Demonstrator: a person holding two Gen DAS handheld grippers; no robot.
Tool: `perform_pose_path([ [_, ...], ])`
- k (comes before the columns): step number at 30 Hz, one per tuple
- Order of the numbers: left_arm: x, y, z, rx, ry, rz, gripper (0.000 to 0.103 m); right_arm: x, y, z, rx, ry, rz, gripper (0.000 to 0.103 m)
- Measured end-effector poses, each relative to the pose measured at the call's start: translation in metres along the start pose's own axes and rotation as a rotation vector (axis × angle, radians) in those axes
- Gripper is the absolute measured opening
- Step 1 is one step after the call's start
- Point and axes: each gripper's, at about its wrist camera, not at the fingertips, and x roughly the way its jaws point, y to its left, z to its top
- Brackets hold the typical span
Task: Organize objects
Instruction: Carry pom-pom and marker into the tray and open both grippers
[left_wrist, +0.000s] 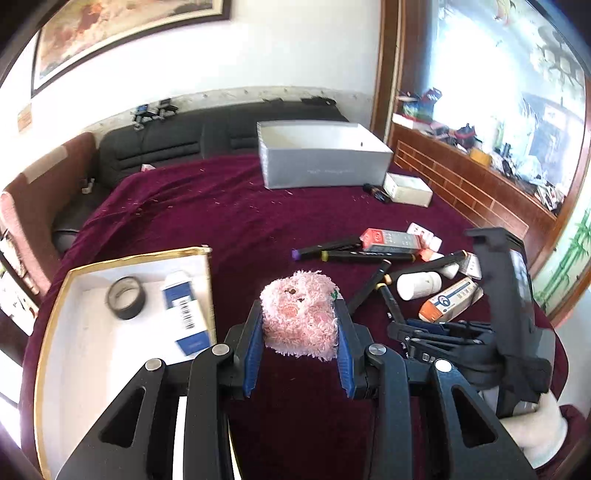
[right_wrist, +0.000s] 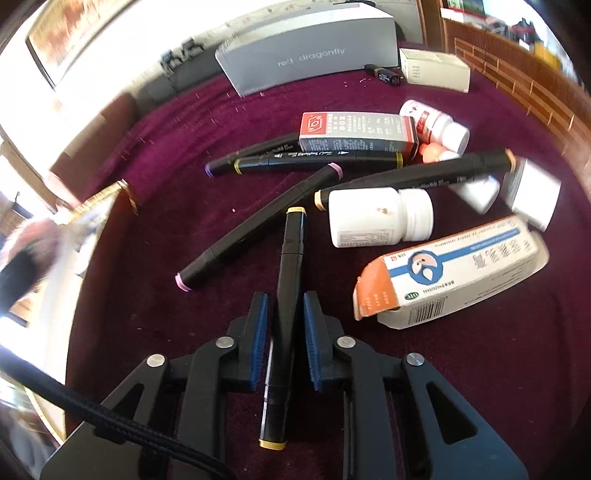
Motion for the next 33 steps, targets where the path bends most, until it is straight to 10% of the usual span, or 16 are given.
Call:
perform_pose_path([
  [5,-0.013,0.020,-0.011,-0.079,-0.010,-0.031,0.030,0.012,0.034,0.001,-0.149,0.053,-0.198,0.032],
  [10,-0.034,0.040,-0.019,-0.115,-0.053,-0.032,0.030,0.010,0.038,-0.004,-0.161,0.030,-0.214,0.015],
  [33,-0.062,0.131,-0.038,-0.238,-0.072,0.142,0.030,-0.059,0.070,-0.001,-0.010,-0.013,0.344,0.013],
])
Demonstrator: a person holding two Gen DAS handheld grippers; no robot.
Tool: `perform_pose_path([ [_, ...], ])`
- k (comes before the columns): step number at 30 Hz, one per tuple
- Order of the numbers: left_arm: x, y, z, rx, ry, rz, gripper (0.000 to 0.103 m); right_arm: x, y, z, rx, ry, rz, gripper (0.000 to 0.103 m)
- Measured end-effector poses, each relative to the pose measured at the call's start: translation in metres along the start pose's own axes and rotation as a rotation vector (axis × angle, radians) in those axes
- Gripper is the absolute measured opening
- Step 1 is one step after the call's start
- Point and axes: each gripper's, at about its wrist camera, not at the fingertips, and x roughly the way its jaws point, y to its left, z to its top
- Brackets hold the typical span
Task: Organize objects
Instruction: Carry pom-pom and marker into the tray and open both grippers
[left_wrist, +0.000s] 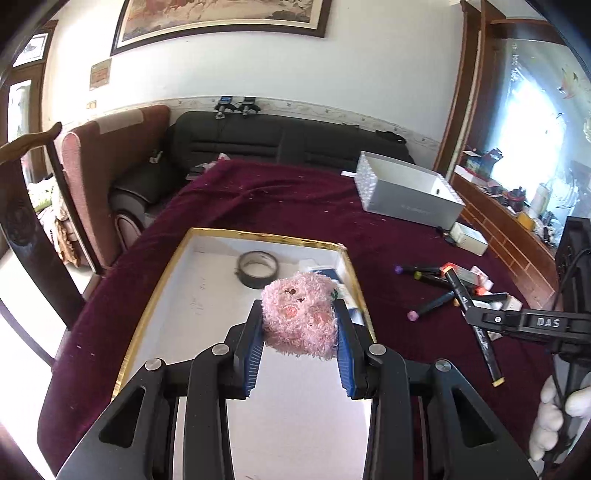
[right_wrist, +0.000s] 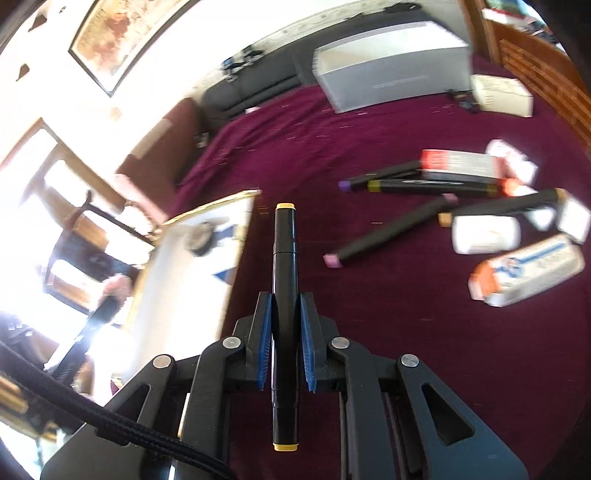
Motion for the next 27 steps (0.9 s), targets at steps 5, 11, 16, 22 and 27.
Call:
perform_pose_path([
  [5,0.009,0.015,0.017,0.047,-0.001,0.096,0.030,0.031,0.027,0.012,0.042,0.079,0.147,0.013],
  [11,0.049,0.031,0.035,0.090,0.050,0.168,0.030,0.080,0.062,0.021,0.045,0.144,0.204,0.013],
  [16,0.092,0.048,0.034,0.052,0.144,0.175,0.030,0.121,0.081,0.025,0.044,0.191,0.184,0.013],
  [22,0.126,0.063,0.032,0.026,0.206,0.198,0.030,0.157,0.095,0.033,0.009,0.216,0.111,0.013],
  [27,0.145,0.071,0.029,0.014,0.238,0.206,0.030,0.176,0.104,0.038,-0.037,0.207,0.036,0.013],
])
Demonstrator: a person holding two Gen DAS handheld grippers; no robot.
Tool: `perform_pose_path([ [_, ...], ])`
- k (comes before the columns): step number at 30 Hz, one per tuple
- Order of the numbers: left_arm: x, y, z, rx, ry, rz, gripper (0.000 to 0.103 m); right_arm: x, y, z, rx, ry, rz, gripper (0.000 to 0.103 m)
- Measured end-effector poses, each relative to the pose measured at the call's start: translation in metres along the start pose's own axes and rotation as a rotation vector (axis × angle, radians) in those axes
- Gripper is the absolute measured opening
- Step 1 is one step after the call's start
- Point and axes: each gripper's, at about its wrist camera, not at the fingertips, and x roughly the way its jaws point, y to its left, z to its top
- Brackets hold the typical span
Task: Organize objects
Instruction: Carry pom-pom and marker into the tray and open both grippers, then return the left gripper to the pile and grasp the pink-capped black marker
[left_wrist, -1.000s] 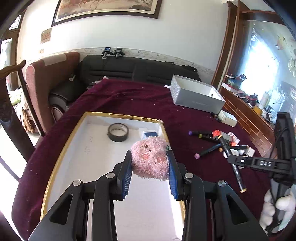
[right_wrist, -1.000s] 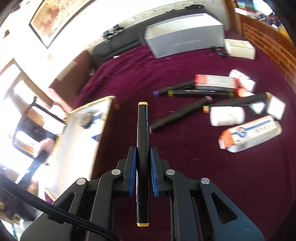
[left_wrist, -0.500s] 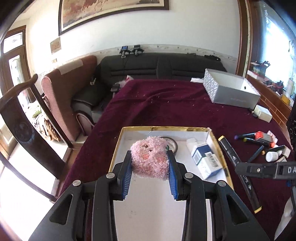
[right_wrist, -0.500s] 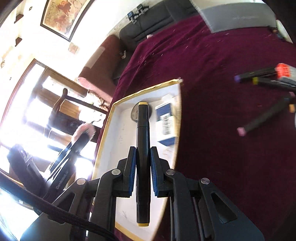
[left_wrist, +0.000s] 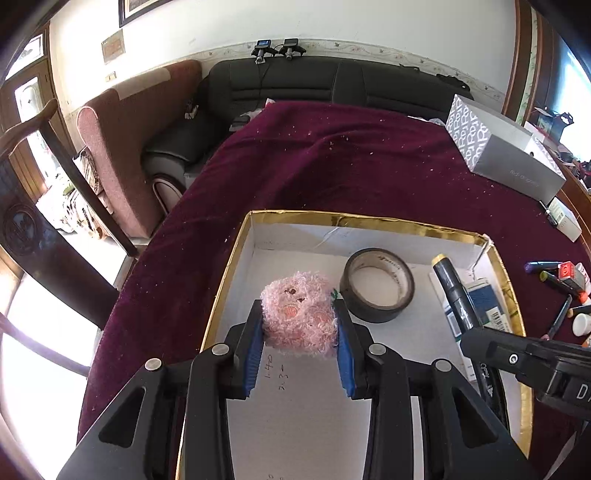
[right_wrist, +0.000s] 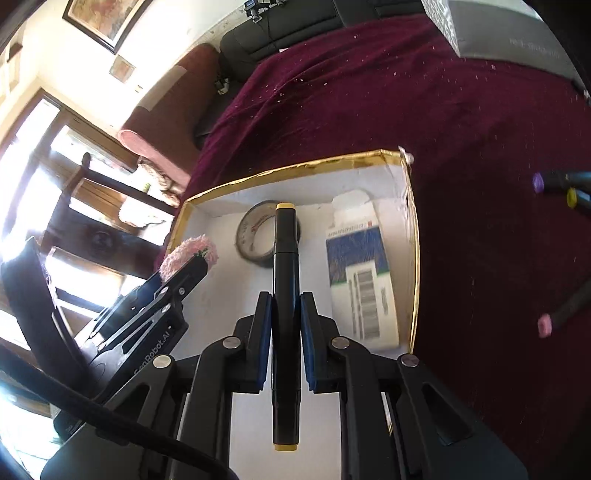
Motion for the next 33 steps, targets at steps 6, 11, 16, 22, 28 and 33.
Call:
perform_pose_path([
  [6,0.009,0.002,-0.002,-0.018,0.011,-0.008,0.031,0.013,0.000,0.007,-0.014,0.012,-0.047,0.013],
  [11,0.010,0.003,-0.003,-0.014,0.000,0.002,0.033,0.019,-0.003,0.006,-0.033,0.014,-0.076,0.013],
  [16,0.006,0.008,-0.001,-0.056,-0.011,-0.008,0.035,0.018,0.000,0.007,-0.035,-0.007,-0.066,0.019],
  [22,-0.019,0.007,-0.002,-0.048,-0.063,0.001,0.046,-0.006,0.006,-0.001,-0.085,-0.070,-0.058,0.028],
  [28,-0.066,-0.008,-0.009,-0.021,-0.159,0.009,0.056,-0.053,0.001,-0.018,-0.102,-0.172,-0.064,0.041],
  [33,-0.100,-0.027,-0.016,0.006,-0.206,0.009,0.057,-0.095,-0.012,-0.036,-0.114,-0.267,-0.123,0.048],
])
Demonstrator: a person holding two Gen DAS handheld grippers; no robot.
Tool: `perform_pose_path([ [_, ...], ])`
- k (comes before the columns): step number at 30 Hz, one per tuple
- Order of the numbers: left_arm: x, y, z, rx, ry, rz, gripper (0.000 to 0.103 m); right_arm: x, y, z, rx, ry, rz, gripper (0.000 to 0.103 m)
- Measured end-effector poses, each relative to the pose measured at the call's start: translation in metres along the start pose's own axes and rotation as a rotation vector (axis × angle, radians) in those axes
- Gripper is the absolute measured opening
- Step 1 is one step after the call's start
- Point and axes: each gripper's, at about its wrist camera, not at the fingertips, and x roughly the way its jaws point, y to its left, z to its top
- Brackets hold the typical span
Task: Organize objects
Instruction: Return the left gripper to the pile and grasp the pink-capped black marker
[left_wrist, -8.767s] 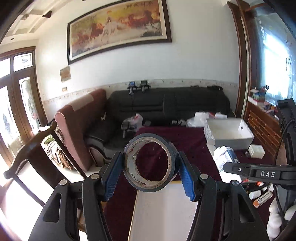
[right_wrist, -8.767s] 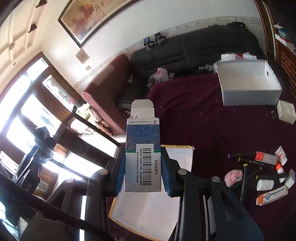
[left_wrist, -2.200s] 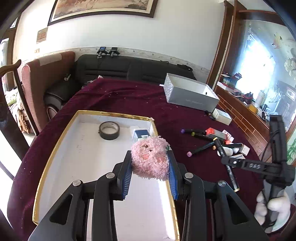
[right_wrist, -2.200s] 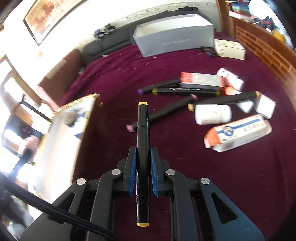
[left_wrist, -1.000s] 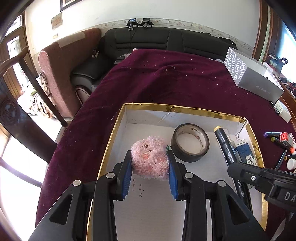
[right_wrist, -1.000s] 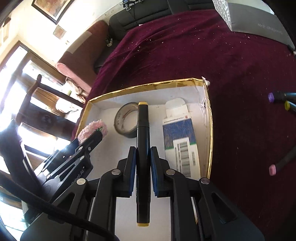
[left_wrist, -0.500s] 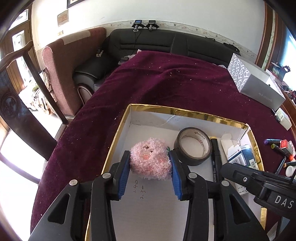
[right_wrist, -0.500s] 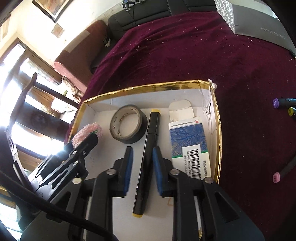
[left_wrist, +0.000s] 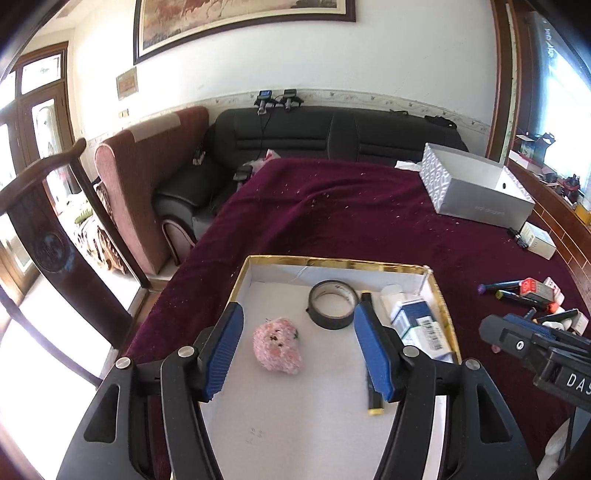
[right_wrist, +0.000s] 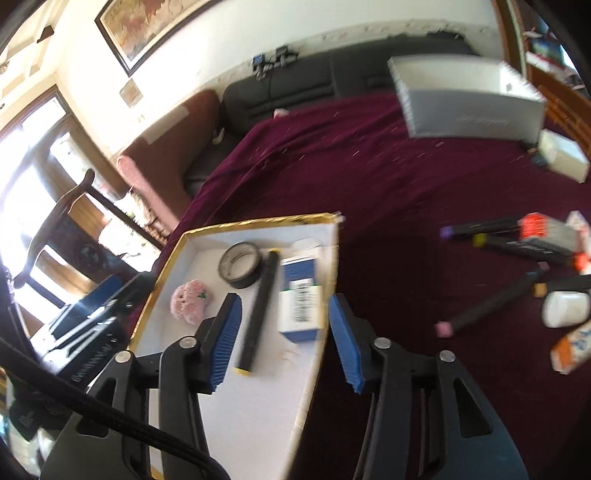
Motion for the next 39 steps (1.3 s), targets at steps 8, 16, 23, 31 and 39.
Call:
perform_pose_path([
  [8,-0.045,-0.050,0.002,0.067,-0.061,-0.040,0.061,-0.099,-0.038,-0.021,-0.026,-0.318,-0.264,0.085],
  [16,-0.067,-0.104,-0.003,0.157,-0.073,-0.055,0.061,-0.128,-0.122,-0.036,0.197,-0.343,-0.265,0.085],
  [23,-0.065,-0.139,-0.008,0.194,-0.016,-0.105,0.061,-0.144,-0.169,-0.047,0.240,-0.317,-0.325,0.085],
  [31,-0.045,-0.178,-0.026,0.295,0.052,-0.143,0.061,-0.142,-0.212,-0.043,0.300,-0.325,-0.328,0.085],
  [39,-0.005,-0.229,-0.036,0.379,0.117,-0.156,0.061,-0.123,-0.232,-0.041,0.310,-0.351,-0.286,0.085],
])
